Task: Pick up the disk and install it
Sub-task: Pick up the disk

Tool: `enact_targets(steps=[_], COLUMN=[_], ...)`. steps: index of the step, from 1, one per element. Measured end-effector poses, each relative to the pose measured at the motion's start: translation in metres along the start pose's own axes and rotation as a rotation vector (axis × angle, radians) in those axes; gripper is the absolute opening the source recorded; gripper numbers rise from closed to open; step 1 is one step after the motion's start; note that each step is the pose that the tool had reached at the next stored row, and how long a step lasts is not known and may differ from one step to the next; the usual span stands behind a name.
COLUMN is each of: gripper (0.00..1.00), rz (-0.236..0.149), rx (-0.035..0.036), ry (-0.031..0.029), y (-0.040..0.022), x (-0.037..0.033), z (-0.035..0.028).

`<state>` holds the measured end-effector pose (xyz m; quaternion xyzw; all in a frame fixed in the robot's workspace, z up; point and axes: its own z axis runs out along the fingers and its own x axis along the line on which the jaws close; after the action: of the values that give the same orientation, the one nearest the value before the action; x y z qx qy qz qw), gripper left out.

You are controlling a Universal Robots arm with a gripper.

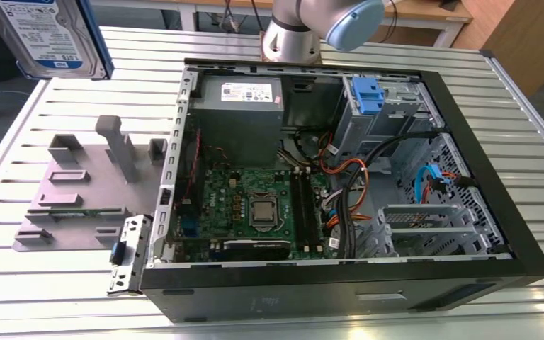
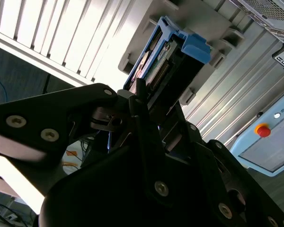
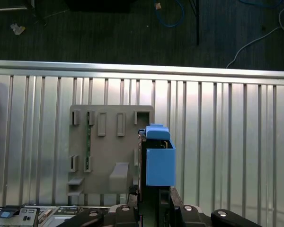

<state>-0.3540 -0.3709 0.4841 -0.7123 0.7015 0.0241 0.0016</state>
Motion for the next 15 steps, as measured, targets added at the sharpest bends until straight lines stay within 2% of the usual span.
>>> enact_targets(steps=[15], gripper=[0.35], rz=[0.0], rx=[0.0], ry=[-0.0001], y=[-0.0114], x=[0.0002], z=[-0.0003])
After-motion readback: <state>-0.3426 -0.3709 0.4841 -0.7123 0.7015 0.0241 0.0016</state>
